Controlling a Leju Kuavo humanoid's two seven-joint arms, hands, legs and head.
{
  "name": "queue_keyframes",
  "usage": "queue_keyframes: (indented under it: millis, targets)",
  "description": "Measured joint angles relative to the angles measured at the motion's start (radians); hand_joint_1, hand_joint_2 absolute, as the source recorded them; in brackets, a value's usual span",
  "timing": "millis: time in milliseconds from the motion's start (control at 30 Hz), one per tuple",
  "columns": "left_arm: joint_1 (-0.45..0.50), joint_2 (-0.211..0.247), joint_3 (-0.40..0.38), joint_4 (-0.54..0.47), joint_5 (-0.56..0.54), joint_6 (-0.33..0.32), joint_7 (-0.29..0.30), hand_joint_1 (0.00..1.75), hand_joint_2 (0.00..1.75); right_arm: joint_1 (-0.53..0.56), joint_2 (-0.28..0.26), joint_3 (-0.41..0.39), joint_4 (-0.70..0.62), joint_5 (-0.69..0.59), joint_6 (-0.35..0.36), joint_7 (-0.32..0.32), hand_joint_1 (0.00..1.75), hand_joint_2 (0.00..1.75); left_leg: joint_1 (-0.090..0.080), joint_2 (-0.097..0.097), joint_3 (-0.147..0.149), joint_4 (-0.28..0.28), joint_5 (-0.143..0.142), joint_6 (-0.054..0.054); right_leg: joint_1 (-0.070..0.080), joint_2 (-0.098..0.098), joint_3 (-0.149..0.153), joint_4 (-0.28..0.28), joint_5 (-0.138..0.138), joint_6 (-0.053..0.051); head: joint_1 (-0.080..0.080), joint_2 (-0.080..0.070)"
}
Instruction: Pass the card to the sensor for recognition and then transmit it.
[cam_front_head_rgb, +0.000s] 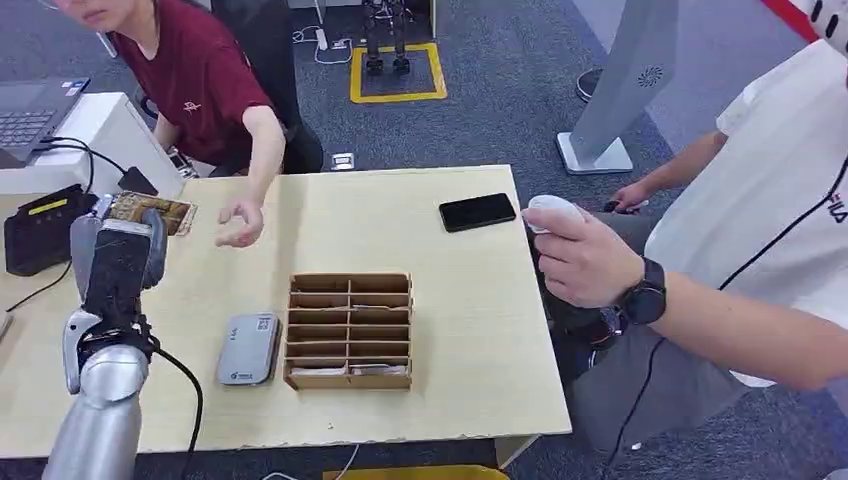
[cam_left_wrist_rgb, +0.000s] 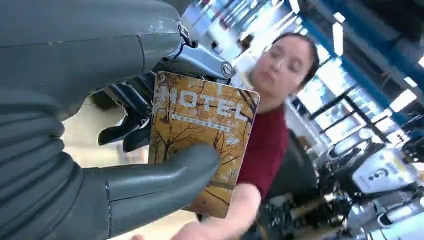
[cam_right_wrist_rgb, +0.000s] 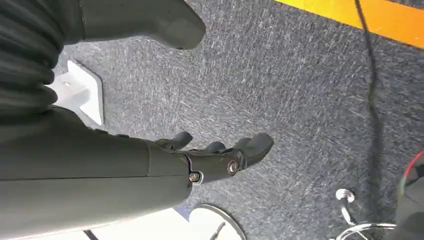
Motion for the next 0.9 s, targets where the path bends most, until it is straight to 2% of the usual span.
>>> queue_keyframes:
  millis: [67,167,233,333,467,900]
  targets:
    - [-0.004,0.003,-0.006,-0.003,-0.040,0.018,0.000,1.75,1.75,-0.003,0.000,0.006,0.000,0.000,0.000,0.000,0.00,1.75,0.000,0.001,0.000,0.000,0.000,0.000,0.000,0.001,0.000,0.000,0.000,0.000,0.000,0.000]
    - [-0.017,0.022,-0.023,-0.002,-0.277,0.105,0.010,1.75,1.75,-0.005,0.000,0.016,0.000,0.000,0.015,-0.006,0.00,1.75,0.000,0.001,0.000,0.000,0.000,0.000,0.000,0.001,-0.001,0.000,0.000,0.000,0.000,0.000]
    - [-0.031,0.040,-0.031,0.008,-0.383,0.142,0.014,1.75,1.75,-0.010,0.000,0.022,0.000,0.000,0.018,-0.007,0.00,1.75,0.000,0.001,0.000,0.000,0.000,0.000,0.000,0.001,-0.001,0.000,0.000,0.000,0.000,0.000]
    - [-0.037,0.056,-0.037,0.021,-0.416,0.153,0.016,1.75,1.75,-0.016,0.000,0.031,0.000,0.000,0.018,-0.007,0.00,1.75,0.000,0.001,0.000,0.000,0.000,0.000,0.000,0.001,-0.001,0.000,0.000,0.000,0.000,0.000]
    - [-0.048,0.084,-0.049,0.047,-0.533,0.185,0.034,1.75,1.75,-0.019,-0.001,0.040,0.000,0.000,0.025,-0.007,0.00,1.75,0.000,0.001,0.000,0.000,0.000,0.000,0.000,0.001,-0.001,0.000,0.000,0.000,0.000,0.000]
    - [-0.066,0.102,-0.069,0.141,-0.540,0.208,0.024,1.75,1.75,-0.018,-0.006,0.061,0.002,0.000,0.024,-0.007,0.00,1.75,0.000,0.001,0.000,0.000,0.000,0.000,0.000,0.001,-0.001,0.000,0.000,0.000,0.000,0.000]
